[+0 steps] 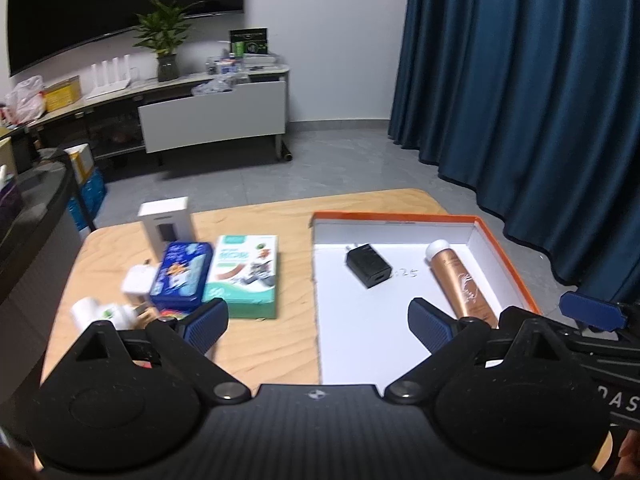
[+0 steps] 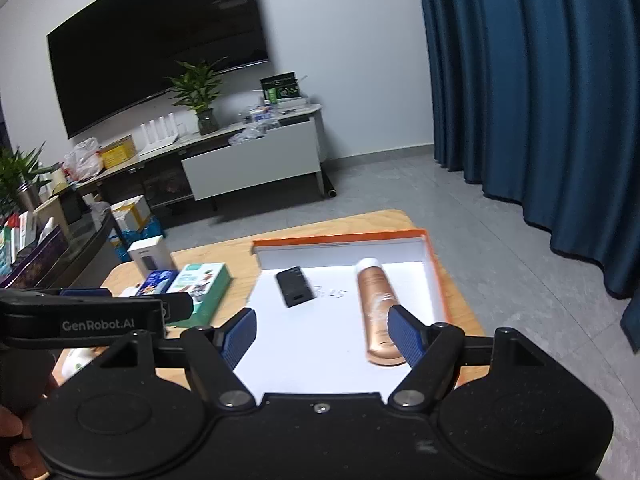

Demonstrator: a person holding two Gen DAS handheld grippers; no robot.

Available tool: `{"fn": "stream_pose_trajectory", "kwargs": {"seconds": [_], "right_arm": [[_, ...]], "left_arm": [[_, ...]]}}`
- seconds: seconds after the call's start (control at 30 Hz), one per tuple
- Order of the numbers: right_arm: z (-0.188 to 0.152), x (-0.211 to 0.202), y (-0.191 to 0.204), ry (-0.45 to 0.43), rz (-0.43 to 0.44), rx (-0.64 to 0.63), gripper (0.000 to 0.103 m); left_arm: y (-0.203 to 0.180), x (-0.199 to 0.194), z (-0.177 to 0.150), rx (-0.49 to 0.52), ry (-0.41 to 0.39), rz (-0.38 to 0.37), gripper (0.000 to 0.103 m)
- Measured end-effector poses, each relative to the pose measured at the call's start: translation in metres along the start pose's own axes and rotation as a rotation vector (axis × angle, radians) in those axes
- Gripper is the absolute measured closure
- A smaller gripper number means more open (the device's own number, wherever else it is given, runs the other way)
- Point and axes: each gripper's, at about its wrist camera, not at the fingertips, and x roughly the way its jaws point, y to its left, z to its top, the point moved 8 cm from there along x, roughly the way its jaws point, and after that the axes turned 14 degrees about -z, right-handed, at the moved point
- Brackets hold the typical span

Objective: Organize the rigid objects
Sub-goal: 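Withdraw both tools from the box back toward the table items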

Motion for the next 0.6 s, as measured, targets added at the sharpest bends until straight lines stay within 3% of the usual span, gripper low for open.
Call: {"fn": "stream_pose_trajectory", "kwargs": {"seconds": [0.6], "right_arm": [[-0.027, -0.028, 0.053, 0.04, 0.061, -0.062, 0.013]], "left_arm": [[0.044, -0.052, -0.03, -0.067, -0.046, 0.074, 0.0]]}}
